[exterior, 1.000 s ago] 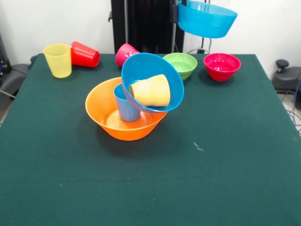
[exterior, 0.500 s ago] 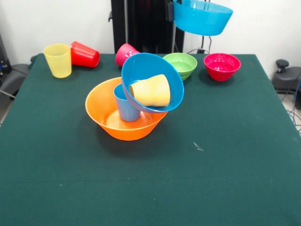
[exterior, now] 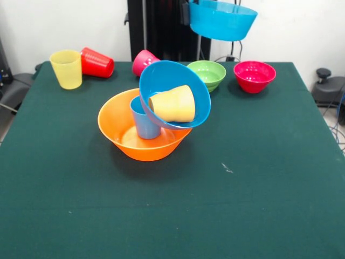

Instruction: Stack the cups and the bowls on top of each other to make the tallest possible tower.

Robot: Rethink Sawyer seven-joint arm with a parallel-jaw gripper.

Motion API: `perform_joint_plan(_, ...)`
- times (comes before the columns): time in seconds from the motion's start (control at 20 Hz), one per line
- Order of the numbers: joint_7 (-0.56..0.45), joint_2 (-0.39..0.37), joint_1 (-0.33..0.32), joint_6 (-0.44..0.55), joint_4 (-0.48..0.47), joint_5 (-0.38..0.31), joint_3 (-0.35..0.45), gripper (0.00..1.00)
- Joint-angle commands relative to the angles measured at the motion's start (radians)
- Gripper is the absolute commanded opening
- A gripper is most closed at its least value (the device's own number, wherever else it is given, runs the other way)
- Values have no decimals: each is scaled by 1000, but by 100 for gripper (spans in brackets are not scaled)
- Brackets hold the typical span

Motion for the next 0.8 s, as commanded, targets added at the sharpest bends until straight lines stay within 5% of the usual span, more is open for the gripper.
perform_joint_plan(0.05, -272, 67, -61, 99, 68, -98, 96, 0)
perform_joint_plan(0.8, -289, 123, -172, 124, 54, -178, 174, 0)
